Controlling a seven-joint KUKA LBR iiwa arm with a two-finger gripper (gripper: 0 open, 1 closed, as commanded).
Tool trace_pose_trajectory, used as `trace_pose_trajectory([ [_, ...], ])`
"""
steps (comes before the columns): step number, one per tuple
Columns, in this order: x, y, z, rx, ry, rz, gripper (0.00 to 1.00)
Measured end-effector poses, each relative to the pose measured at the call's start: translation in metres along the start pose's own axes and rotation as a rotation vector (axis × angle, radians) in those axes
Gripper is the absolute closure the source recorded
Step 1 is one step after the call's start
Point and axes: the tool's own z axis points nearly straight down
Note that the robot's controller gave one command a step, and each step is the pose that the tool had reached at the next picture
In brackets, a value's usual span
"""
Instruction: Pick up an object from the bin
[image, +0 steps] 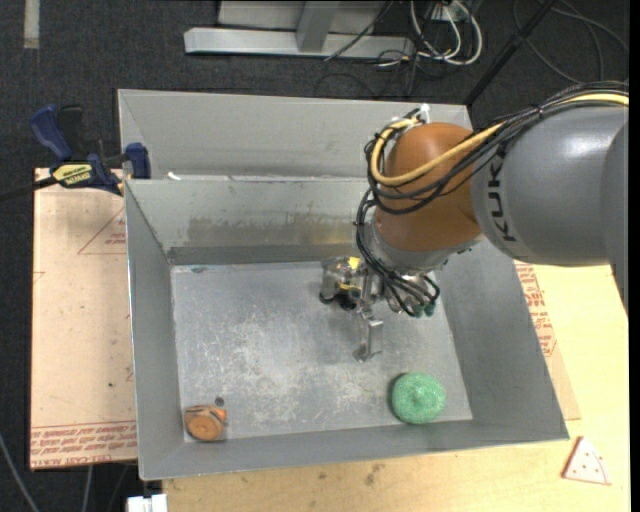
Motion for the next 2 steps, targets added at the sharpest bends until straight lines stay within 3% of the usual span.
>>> trace_pose_trajectory([
  [1, -0.020, -0.033, -0.005, -0.001, -0.003, 0.026, 0.00],
  [2, -0.009, -0.043, -0.007, 0.000, -0.004, 0.141, 0.00],
])
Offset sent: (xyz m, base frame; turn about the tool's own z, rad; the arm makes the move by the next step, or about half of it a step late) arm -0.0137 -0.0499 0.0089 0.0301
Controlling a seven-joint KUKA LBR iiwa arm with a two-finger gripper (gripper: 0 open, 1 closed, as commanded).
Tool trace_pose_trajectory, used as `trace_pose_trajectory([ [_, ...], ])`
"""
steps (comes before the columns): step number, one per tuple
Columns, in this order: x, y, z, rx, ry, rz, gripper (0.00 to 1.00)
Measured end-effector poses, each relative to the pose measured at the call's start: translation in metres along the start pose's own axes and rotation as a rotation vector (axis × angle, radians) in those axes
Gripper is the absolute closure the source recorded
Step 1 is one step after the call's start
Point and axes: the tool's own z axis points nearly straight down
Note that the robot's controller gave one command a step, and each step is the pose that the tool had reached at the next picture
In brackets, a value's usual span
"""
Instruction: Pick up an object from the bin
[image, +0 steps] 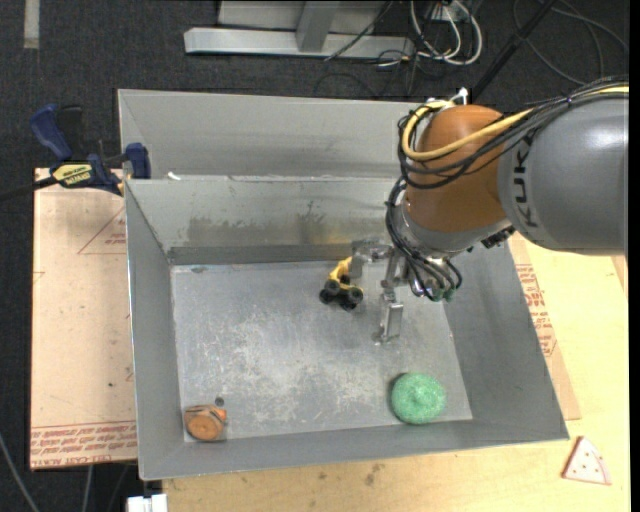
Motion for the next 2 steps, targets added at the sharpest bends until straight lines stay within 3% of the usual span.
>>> trace_pose_trajectory([
  [1, -0.005, -0.004, 0.016, 0.000, 0.000, -0.128, 0.00],
  [2, -0.034, 0.001, 0.055, 0.001, -0.004, -0.183, 0.00],
])
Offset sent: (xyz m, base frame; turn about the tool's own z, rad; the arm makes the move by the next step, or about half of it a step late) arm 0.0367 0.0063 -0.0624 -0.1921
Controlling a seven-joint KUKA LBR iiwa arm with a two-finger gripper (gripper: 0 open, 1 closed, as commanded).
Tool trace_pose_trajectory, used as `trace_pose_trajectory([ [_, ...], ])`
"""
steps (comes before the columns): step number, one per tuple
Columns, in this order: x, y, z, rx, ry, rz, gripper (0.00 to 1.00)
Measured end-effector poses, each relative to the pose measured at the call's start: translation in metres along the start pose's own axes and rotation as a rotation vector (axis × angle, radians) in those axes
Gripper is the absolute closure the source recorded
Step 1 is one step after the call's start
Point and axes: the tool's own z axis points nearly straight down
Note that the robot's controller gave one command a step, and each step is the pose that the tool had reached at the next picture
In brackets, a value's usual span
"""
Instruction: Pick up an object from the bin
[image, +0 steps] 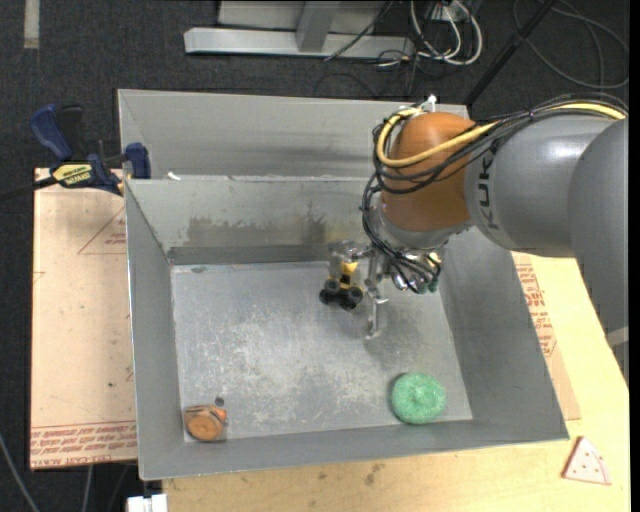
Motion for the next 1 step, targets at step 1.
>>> trace_pose_trajectory([
  [1, 0.0001, 0.0029, 0.0119, -0.002, 0.005, 0.005, 1.00],
])
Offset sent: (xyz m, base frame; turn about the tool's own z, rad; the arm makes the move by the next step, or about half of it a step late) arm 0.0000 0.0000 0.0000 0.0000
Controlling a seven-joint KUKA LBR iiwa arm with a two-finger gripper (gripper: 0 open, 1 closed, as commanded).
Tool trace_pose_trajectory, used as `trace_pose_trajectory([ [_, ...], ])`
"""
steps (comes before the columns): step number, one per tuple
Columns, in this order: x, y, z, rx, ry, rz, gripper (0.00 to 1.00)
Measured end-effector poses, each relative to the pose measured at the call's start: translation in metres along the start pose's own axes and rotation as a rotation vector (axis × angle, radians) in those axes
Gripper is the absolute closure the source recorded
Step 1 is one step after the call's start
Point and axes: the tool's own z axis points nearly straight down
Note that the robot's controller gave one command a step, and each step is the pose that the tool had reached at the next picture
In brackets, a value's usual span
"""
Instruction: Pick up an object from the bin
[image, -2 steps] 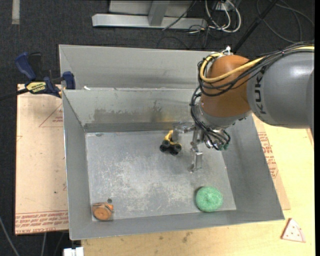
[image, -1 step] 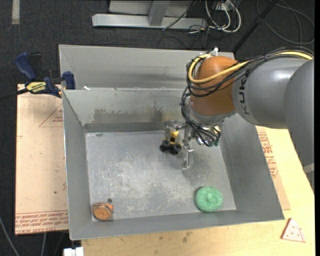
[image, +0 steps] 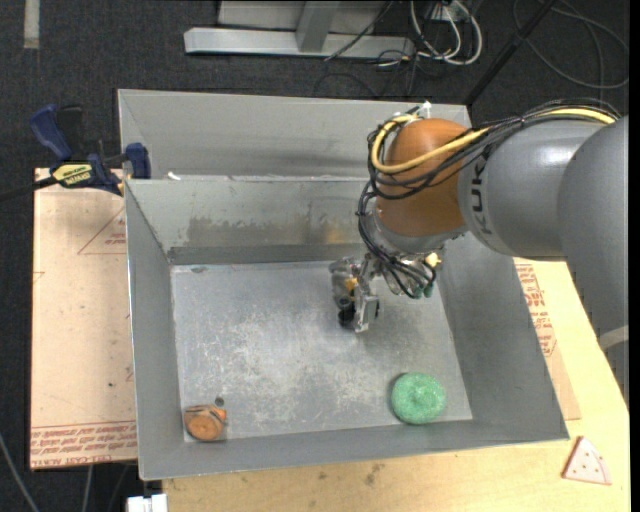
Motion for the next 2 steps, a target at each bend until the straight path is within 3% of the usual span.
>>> trace_pose_trajectory([
  [1, 0.003, 0.001, -0.005, 0.000, 0.001, 0.004, 1.00],
  [2, 0.022, -0.024, -0.198, 0.004, -0.008, 0.044, 1.00],
])
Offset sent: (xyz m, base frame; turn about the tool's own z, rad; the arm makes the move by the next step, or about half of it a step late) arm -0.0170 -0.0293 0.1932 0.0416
